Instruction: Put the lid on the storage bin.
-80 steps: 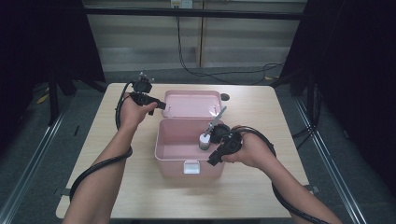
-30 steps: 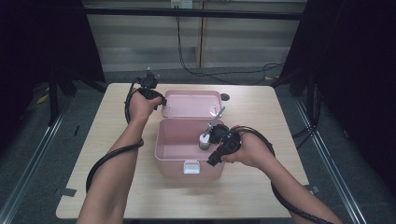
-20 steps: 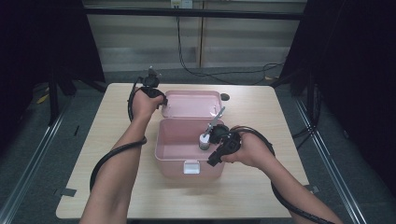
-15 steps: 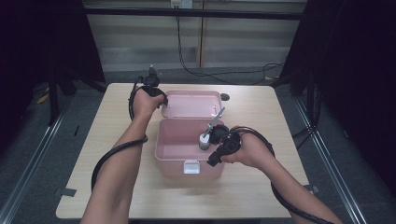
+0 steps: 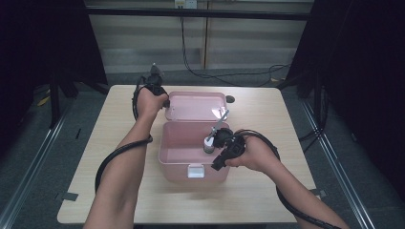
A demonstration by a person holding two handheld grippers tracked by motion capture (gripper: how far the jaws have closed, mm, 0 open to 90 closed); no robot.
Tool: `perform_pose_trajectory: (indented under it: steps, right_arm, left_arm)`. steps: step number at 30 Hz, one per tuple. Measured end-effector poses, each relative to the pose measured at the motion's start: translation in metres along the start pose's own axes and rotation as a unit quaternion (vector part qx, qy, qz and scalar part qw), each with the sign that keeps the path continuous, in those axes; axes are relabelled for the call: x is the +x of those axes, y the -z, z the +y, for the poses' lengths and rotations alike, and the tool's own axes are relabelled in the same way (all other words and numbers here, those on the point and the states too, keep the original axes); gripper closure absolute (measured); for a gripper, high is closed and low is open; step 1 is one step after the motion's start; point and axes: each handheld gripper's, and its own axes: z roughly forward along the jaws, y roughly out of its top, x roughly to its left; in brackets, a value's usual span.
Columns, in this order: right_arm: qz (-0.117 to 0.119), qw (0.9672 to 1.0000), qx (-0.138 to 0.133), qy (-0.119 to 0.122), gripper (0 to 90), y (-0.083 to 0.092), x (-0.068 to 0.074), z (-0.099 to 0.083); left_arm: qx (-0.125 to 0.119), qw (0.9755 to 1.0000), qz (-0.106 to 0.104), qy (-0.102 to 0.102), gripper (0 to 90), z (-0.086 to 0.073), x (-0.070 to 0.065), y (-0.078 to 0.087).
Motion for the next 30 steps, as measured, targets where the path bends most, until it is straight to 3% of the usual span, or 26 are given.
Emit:
perform_pose_trajectory:
  steps: [6, 9, 12, 30]
  right_arm:
    - [-0.001, 1.0000, 0.003, -0.001, 79.3, -0.001, 0.000, 0.001]
    - [-0.002, 1.0000, 0.002, 0.004, 79.0, -0.003, 0.000, 0.001]
    - [-0.003, 1.0000, 0.002, 0.001, 78.9, -0.003, 0.000, 0.001]
    - [-0.010, 0.9999, 0.007, 0.003, 79.0, -0.005, 0.001, 0.004]
  left_arm:
    - [-0.001, 1.0000, 0.007, -0.003, 84.3, 0.001, -0.003, 0.007]
    - [0.001, 1.0000, 0.005, 0.006, 84.6, 0.001, -0.002, 0.011]
    - [0.004, 0.9999, 0.009, -0.001, 84.8, 0.001, -0.001, 0.014]
    - [-0.008, 0.9999, 0.008, 0.000, 86.0, 0.002, -0.004, 0.040]
